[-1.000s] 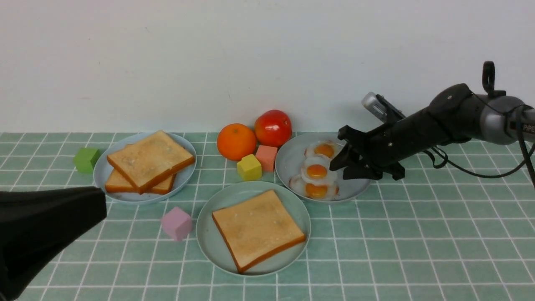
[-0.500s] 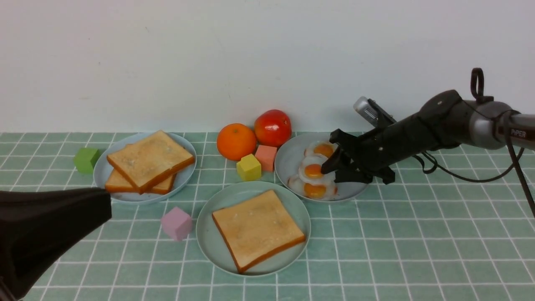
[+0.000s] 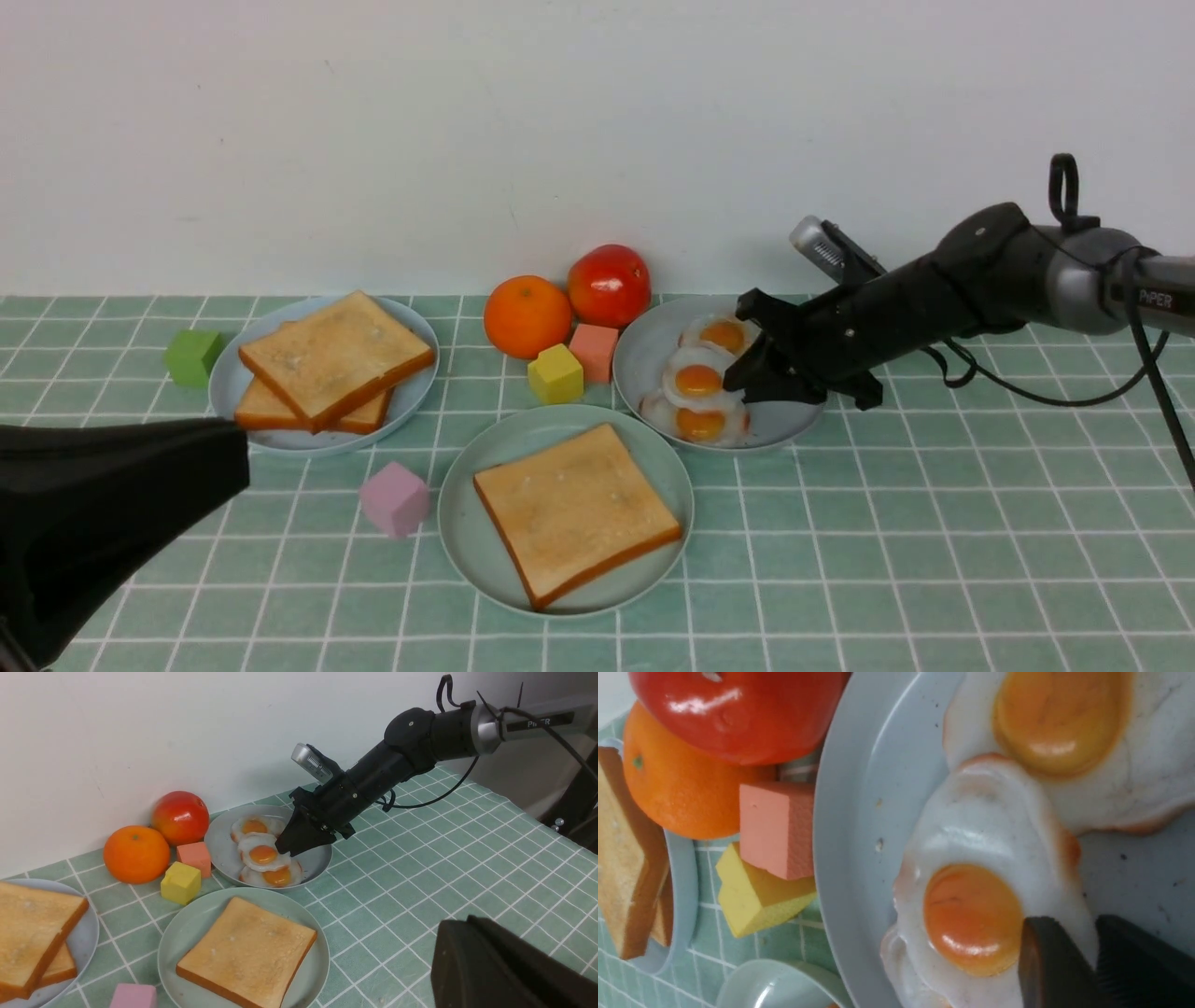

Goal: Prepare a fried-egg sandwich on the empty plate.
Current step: Use the right arm to grab a fried egg, then use the right arm to place the fried egg on the slice of bread in the middle

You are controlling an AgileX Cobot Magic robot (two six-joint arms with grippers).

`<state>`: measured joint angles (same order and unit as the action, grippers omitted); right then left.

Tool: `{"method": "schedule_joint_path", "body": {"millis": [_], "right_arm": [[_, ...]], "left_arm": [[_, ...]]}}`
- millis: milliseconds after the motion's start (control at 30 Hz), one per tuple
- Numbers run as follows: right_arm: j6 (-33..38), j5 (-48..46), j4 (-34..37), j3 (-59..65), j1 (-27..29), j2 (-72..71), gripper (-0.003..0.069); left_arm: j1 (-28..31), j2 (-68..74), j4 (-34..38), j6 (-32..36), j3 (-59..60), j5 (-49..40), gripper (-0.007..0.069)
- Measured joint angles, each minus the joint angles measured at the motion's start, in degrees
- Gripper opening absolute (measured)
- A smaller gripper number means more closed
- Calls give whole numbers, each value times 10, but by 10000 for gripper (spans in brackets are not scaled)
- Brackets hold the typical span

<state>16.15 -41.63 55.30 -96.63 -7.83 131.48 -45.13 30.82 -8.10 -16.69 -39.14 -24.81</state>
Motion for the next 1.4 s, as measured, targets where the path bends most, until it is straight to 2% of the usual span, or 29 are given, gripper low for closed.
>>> {"method": "schedule_joint_path", "body": {"millis": [33,367,567,633,733,800,833,900,1033,1400], "right_arm": [[0,-1,10,-1,2,0,90],[80,-81,68,0,23,-42,42],[85,-150,36,0,25,-119,42],[79,-193,11,13,10,-170,42],[78,-207,6,49,-24,-213,42],[77,-203,6,85,-66,-238,42],[77,-202,6,88,-66,-238,42],[77,-185,6,117,-113,-245,42],[77,-137,6,141,-152,-230,42],[67,-39,42,146,-157,-141,42]], "left_arm": [[0,0,0,0,0,0,-10],[0,0,-3,0,0,-25,-9],[0,0,-18,0,0,-34,-5],[0,0,-32,0,0,-42,-3],[0,0,-43,0,0,-47,-2],[0,0,-47,0,0,-48,-3],[0,0,-47,0,0,-48,-3],[0,0,-50,0,0,-49,-3],[0,0,-52,0,0,-50,-3],[0,0,-52,0,0,-65,-3]]}}
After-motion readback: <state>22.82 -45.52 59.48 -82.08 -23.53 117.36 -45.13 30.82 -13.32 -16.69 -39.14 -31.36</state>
